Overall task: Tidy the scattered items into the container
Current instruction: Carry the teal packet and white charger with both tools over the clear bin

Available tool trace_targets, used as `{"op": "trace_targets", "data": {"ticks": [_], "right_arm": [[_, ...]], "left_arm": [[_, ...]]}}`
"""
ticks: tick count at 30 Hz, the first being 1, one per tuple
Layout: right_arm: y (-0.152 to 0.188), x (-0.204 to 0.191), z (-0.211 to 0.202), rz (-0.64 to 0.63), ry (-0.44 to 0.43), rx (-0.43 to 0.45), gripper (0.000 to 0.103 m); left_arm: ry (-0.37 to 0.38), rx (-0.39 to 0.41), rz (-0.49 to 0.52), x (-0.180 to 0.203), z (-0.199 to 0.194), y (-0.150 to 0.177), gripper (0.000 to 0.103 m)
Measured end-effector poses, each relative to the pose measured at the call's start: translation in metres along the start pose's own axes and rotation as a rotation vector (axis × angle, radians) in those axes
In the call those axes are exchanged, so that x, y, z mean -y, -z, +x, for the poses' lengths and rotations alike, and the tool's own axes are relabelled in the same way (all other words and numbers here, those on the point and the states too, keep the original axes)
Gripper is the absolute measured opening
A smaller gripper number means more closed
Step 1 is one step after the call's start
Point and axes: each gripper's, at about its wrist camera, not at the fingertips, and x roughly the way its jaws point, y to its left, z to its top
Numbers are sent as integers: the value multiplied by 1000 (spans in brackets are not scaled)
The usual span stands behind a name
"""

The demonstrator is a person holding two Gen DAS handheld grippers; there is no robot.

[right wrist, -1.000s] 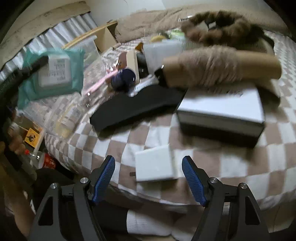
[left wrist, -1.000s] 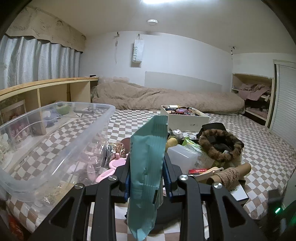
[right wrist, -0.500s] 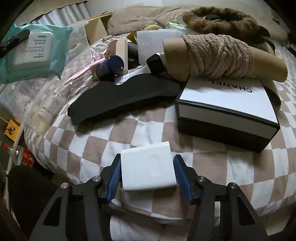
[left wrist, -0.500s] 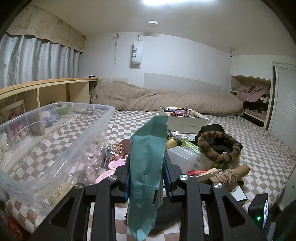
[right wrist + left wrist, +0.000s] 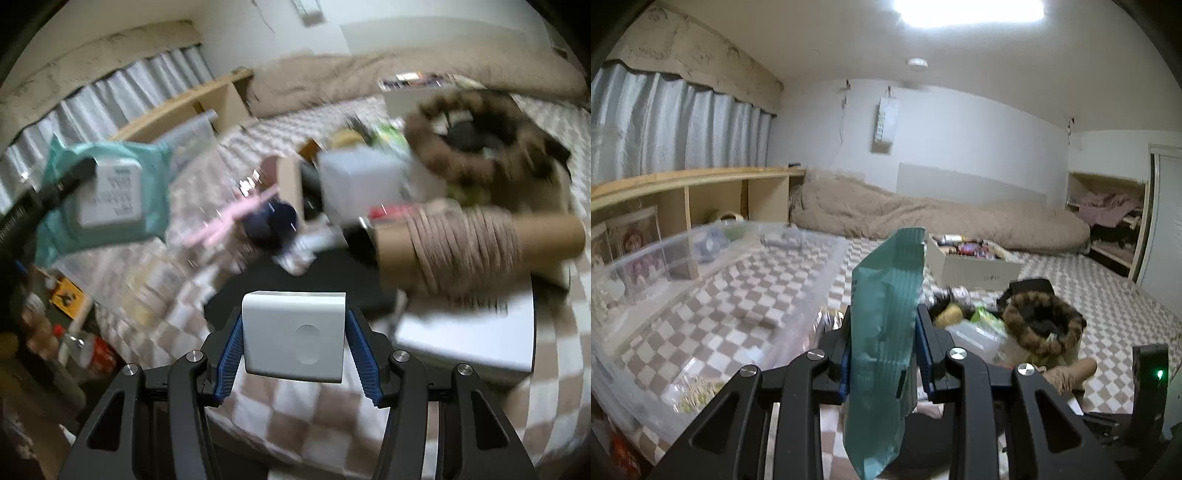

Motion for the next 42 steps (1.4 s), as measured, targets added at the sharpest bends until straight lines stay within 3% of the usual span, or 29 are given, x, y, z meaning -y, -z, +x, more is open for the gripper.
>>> {"op": "trace_targets", "data": {"ticks": [9,18,23,28,34,42], "right_arm": [[-53,-39,-7,-71,-131,85,55],[-93,-84,-14,-139,-232,154,55],[-109,-104,-17,-163,-276,186,55],[-115,-120,-11,-171,-316,163,55],[-119,-137,0,-186,-340,137,55],[-128,-159,13,-217,-375,85,55]], "left_arm": [[-38,94,25,-24,-10,-43,29],[71,33,-60,-65,-13,-68,29],[60,44,-26,-74,-20,-85,29],[-4,61,76,-84,-27,-107,29],[-68,-10,107,-110,-17,-103,29],[-119,-183,84,-152,13,-72,29]]}}
